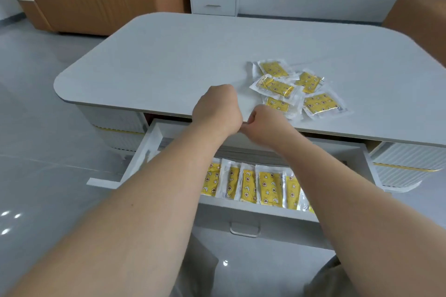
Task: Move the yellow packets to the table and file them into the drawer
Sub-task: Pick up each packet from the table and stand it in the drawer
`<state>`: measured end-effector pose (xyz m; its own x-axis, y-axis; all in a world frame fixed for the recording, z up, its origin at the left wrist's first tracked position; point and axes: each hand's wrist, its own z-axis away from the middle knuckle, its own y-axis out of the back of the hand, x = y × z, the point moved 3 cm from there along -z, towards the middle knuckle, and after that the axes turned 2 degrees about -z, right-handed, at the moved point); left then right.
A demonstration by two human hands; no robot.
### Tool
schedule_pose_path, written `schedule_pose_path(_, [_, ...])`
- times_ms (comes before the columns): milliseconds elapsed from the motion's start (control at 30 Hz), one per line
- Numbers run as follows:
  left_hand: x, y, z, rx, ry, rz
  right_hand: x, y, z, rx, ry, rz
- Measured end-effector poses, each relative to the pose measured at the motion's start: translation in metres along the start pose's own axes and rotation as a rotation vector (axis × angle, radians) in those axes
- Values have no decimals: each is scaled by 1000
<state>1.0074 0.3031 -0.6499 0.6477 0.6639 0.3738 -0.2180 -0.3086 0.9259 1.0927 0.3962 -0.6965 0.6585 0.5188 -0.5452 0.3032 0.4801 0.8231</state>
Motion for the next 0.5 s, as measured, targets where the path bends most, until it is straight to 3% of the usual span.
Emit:
schedule_pose_path(233, [46,-37,-8,-69,-281,-22,73,72,4,185,-142,74])
schedule_pose_path(367, [59,-62,-8,-65,-485,-216,95,79,5,141,-165,137])
schedule_pose_path(500, [54,-80,-7,-237,-461,-311,99,78,7,16,-149,232])
